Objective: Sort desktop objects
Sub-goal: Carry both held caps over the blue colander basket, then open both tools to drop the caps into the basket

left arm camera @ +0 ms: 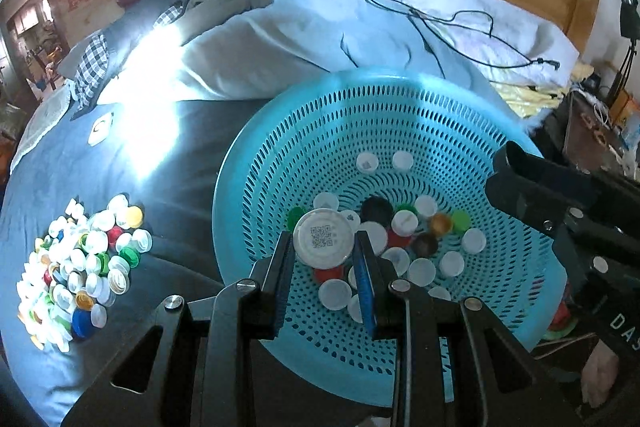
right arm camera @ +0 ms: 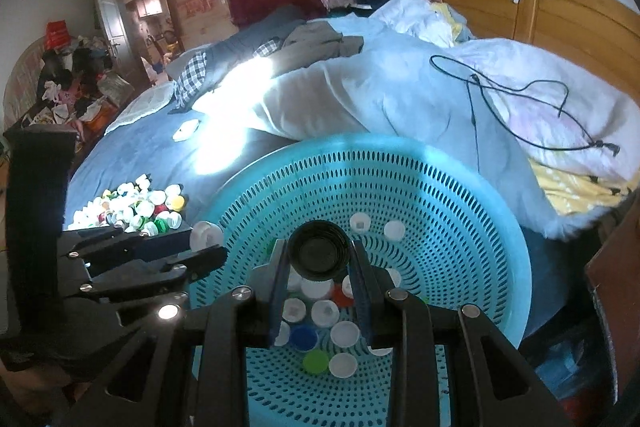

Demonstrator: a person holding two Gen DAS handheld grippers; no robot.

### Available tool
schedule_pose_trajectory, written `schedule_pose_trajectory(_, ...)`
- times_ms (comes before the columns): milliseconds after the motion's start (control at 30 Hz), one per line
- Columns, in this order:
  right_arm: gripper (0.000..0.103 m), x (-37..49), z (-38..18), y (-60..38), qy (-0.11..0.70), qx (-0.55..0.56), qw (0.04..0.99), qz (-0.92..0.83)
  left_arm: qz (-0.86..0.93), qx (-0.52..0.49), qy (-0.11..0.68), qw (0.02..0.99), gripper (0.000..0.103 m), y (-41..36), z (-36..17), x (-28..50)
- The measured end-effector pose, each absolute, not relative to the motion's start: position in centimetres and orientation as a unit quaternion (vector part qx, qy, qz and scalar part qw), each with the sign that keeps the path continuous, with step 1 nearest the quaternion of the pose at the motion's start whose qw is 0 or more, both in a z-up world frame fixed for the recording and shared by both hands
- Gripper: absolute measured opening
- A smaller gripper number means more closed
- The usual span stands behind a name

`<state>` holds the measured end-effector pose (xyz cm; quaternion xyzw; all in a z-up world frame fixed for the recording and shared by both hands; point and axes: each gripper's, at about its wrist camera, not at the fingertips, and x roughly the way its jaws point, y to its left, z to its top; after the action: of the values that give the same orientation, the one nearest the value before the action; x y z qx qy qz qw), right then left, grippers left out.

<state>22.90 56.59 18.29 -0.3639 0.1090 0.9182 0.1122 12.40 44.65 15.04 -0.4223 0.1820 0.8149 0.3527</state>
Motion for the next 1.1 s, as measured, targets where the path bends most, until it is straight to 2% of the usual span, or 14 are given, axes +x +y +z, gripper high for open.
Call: schedule_pose_trajectory(1100,0.033,21.9,16.9,55.7,0.105,-0.379,0.103,0.914,0.811,-0.437,0.163,0.354,0.025,44.3,14.6,11.3)
